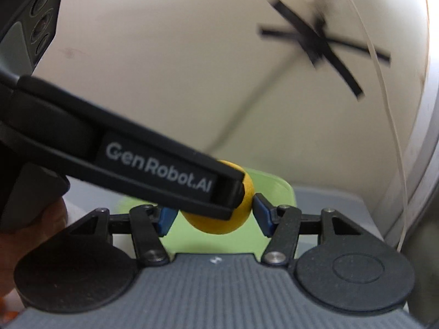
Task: Organize fruits
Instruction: 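Carry the grapefruit with the left tool into the green basket and release, then withdraw both tools from the basket back over the fruit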
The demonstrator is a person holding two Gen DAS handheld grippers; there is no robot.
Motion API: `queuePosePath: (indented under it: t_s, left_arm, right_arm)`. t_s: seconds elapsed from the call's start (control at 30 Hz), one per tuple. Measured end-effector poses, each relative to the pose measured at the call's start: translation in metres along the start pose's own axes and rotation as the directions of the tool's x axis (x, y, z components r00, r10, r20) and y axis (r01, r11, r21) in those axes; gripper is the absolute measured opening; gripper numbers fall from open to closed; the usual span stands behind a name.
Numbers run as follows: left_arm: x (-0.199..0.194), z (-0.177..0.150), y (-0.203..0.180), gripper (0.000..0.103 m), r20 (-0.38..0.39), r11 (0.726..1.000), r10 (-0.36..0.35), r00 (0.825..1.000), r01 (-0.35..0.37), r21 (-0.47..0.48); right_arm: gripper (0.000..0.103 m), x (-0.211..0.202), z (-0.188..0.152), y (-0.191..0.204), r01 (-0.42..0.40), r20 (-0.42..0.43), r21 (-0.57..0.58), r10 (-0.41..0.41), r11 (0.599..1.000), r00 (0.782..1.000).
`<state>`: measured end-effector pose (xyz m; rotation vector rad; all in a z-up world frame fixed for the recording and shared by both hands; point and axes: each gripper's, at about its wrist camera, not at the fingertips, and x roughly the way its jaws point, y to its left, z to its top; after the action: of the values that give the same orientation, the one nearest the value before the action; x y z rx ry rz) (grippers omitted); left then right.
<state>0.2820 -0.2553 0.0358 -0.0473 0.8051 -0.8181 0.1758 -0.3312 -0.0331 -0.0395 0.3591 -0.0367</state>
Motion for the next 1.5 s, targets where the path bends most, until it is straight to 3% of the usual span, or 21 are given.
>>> queuePosePath:
  t_s: [0.13, 0.27, 0.37, 0.47, 0.57, 0.67, 0.8, 0.9, 0.93, 1.03, 1.13, 1.23, 1.33, 1.43, 1.5]
  left_arm:
    - [0.034, 0.004, 0.003, 0.061, -0.044, 0.998, 0.01, 0.999, -0.012, -0.054]
    - [0.039, 0.0, 0.003, 0.059, -0.058, 0.998, 0.025, 0.998, -0.028, -0.059]
    - [0.016, -0.002, -0.006, 0.059, -0.029, 0.996, 0.041, 0.999, -0.043, -0.073]
    - [-0.051, -0.012, -0.015, 0.061, 0.093, 0.999, 0.015, 0.996, -0.01, -0.053]
    - [-0.146, -0.059, -0.019, 0.068, 0.258, 0.999, 0.039, 0.965, -0.037, -0.011]
    - [-0.219, -0.125, -0.017, 0.068, 0.353, 0.983, 0.183, 0.917, -0.183, -0.035]
    - [-0.272, -0.22, -0.015, 0.068, 0.393, 0.937, 0.347, 0.852, -0.328, -0.117]
    - [-0.283, -0.275, -0.017, 0.067, 0.364, 0.906, 0.422, 0.831, -0.402, -0.133]
    - [-0.282, -0.29, -0.017, 0.066, 0.351, 0.9, 0.434, 0.829, -0.415, -0.134]
    - [-0.281, -0.323, -0.015, 0.066, 0.319, 0.912, 0.41, 0.854, -0.393, -0.121]
    - [-0.276, -0.331, -0.019, 0.065, 0.295, 0.917, 0.396, 0.87, -0.389, -0.086]
    - [-0.276, -0.317, -0.024, 0.066, 0.336, 0.941, 0.326, 0.884, -0.337, -0.029]
    - [-0.263, -0.287, -0.029, 0.067, 0.363, 0.965, 0.24, 0.9, -0.262, 0.012]
    - [-0.234, -0.256, -0.023, 0.067, 0.329, 0.984, 0.155, 0.932, -0.174, 0.03]
    - [-0.217, -0.234, -0.017, 0.067, 0.286, 0.985, 0.142, 0.948, -0.163, 0.05]
  right_arm:
    - [0.061, 0.033, -0.01, -0.02, -0.003, -0.047, 0.026, 0.004, 1.0, 0.999]
    - [0.061, 0.049, -0.012, -0.027, -0.014, -0.061, 0.033, 0.016, 0.999, 0.998]
    - [0.061, 0.044, -0.01, -0.027, -0.025, -0.05, 0.052, 0.028, 0.998, 0.998]
    - [0.06, 0.014, -0.007, -0.024, -0.017, 0.012, 0.099, 0.016, 0.995, 1.0]
    - [0.061, -0.048, -0.02, -0.013, -0.055, 0.144, 0.185, 0.028, 0.981, 0.989]
    - [0.061, -0.102, -0.052, 0.017, -0.144, 0.206, 0.241, 0.095, 0.96, 0.974]
    - [0.064, -0.145, -0.101, 0.072, -0.199, 0.212, 0.21, 0.154, 0.957, 0.965]
    - [0.069, -0.166, -0.134, 0.11, -0.196, 0.187, 0.213, 0.157, 0.957, 0.97]
    - [0.073, -0.168, -0.142, 0.116, -0.191, 0.193, 0.235, 0.147, 0.953, 0.97]
    - [0.075, -0.18, -0.146, 0.119, -0.165, 0.258, 0.216, 0.106, 0.962, 0.96]
    - [0.074, -0.189, -0.147, 0.125, -0.096, 0.261, 0.19, 0.044, 0.977, 0.964]
    - [0.074, -0.183, -0.14, 0.113, -0.103, 0.215, 0.254, 0.048, 0.962, 0.976]
    - [0.074, -0.19, -0.137, 0.099, -0.056, 0.248, 0.265, -0.012, 0.963, 0.969]
    - [0.074, -0.174, -0.126, 0.079, 0.008, 0.263, 0.283, -0.086, 0.959, 0.961]
    - [0.073, -0.157, -0.122, 0.065, 0.031, 0.219, 0.322, -0.106, 0.946, 0.97]
